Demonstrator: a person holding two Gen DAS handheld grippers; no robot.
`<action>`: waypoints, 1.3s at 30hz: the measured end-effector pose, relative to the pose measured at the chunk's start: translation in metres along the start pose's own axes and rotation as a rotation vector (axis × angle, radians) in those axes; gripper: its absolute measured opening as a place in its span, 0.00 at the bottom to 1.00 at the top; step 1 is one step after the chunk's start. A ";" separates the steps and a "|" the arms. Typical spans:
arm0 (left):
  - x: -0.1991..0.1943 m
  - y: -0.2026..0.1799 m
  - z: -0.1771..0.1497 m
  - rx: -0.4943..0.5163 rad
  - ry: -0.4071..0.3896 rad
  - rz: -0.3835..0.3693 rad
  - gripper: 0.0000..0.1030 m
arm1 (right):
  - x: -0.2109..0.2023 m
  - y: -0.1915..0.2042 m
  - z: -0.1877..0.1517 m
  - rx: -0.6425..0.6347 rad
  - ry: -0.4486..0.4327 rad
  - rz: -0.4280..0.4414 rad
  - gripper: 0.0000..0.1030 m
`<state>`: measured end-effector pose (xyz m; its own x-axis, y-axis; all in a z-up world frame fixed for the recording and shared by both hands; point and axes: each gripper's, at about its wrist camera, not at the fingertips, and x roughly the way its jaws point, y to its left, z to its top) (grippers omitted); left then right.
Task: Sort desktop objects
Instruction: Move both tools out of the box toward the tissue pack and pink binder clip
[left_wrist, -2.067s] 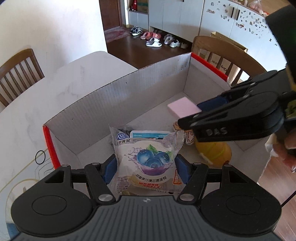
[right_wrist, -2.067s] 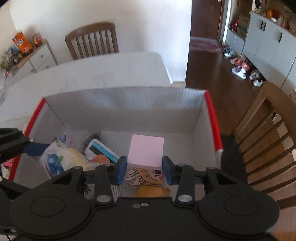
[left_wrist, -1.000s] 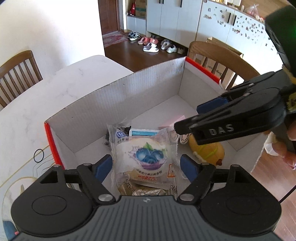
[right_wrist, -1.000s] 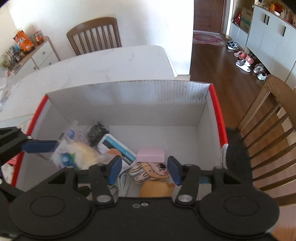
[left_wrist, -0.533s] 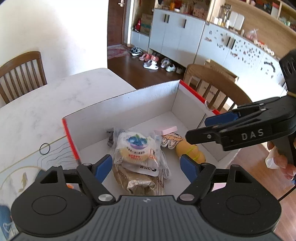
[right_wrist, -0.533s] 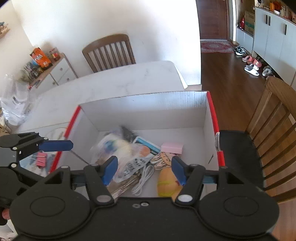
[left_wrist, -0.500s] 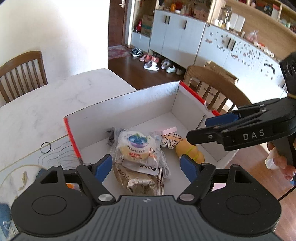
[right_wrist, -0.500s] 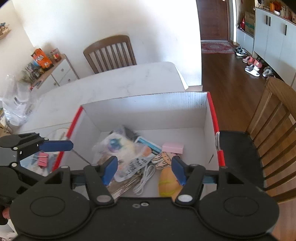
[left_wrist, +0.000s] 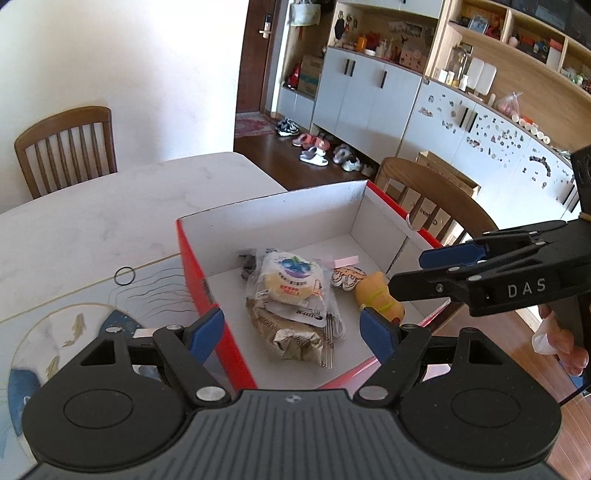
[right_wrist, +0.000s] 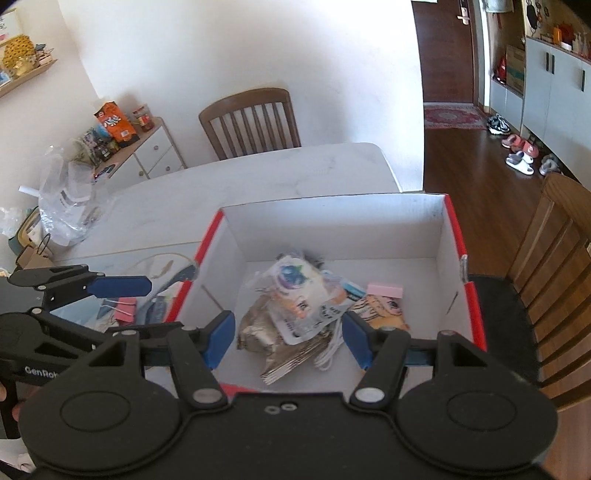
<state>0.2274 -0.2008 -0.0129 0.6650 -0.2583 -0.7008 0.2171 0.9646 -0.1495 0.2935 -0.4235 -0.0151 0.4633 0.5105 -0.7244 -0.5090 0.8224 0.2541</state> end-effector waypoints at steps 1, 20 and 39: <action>-0.003 0.003 -0.002 -0.003 -0.005 0.001 0.78 | -0.001 0.004 -0.001 -0.008 -0.005 -0.004 0.63; -0.054 0.093 -0.054 0.017 -0.050 0.015 0.83 | 0.005 0.106 -0.035 0.010 -0.087 -0.049 0.72; -0.074 0.182 -0.094 0.073 -0.033 0.004 0.99 | 0.060 0.205 -0.038 -0.051 -0.069 -0.099 0.85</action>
<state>0.1510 -0.0010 -0.0537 0.6886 -0.2575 -0.6779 0.2651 0.9595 -0.0952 0.1894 -0.2334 -0.0308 0.5611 0.4447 -0.6981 -0.4937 0.8568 0.1489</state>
